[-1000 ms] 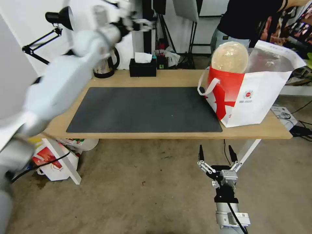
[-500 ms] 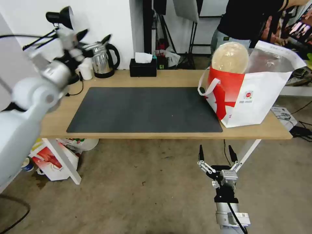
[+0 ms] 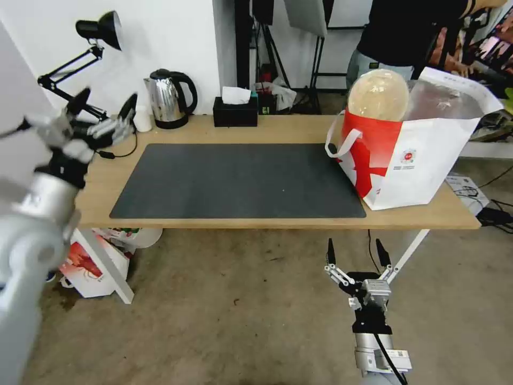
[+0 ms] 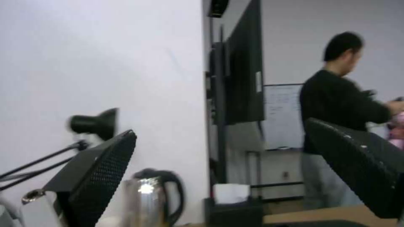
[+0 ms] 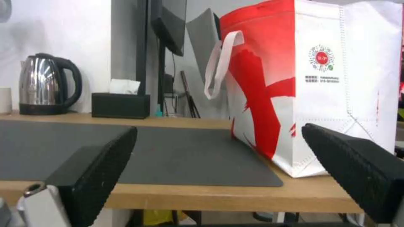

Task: Pick up the trash from the table and place it into the takeout bag.

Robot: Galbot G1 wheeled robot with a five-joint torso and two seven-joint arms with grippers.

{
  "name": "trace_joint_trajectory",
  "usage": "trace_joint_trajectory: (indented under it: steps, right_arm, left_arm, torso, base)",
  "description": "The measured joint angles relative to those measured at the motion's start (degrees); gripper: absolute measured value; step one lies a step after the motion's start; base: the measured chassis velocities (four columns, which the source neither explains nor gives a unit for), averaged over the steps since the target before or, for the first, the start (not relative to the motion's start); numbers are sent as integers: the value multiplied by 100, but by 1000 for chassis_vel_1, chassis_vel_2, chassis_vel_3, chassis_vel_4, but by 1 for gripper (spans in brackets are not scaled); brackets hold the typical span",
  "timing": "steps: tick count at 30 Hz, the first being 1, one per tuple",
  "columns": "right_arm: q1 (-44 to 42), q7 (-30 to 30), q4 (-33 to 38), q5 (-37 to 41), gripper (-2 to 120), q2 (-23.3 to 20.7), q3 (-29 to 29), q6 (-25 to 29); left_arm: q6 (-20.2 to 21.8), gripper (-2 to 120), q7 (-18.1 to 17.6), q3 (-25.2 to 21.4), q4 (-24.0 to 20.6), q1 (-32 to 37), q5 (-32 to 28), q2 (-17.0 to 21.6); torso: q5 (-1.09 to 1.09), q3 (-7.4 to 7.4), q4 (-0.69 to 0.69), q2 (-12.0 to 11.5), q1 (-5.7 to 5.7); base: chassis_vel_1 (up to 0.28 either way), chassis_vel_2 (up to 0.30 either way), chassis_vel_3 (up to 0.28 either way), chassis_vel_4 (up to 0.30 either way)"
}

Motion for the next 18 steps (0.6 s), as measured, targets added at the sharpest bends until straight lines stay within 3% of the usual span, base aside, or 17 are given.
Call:
trace_joint_trajectory:
  steps: [5, 7, 10, 18]
  right_arm:
    - [-1, -1, 0, 0, 100, -1, -1, 0]
    - [0, -1, 0, 0, 100, -1, 0, 0]
    - [0, -1, 0, 0, 100, 0, -1, 0]
    - [0, 0, 0, 0, 100, -1, 0, 0]
  left_arm:
    - [-116, 100, -38, -108, -338, 550, 624, -543]
    - [-353, 100, -100, -60, -457, 895, 1424, -963]
    - [-411, 100, -177, 77, -562, 1123, 1823, -1236]
    - [-717, 100, -437, 934, -406, 1667, 2712, -1932]
  torso:
    - [1, 0, 1, 0, 0]
    - [-1, 0, 0, 0, 0]
    - [0, 1, 0, 0, 1]
    - [-1, 1, 1, 0, 0]
  base:
    - [0, 0, 0, 0]
    - [0, 0, 0, 0]
    - [0, 0, 0, 0]
    - [0, 0, 0, 0]
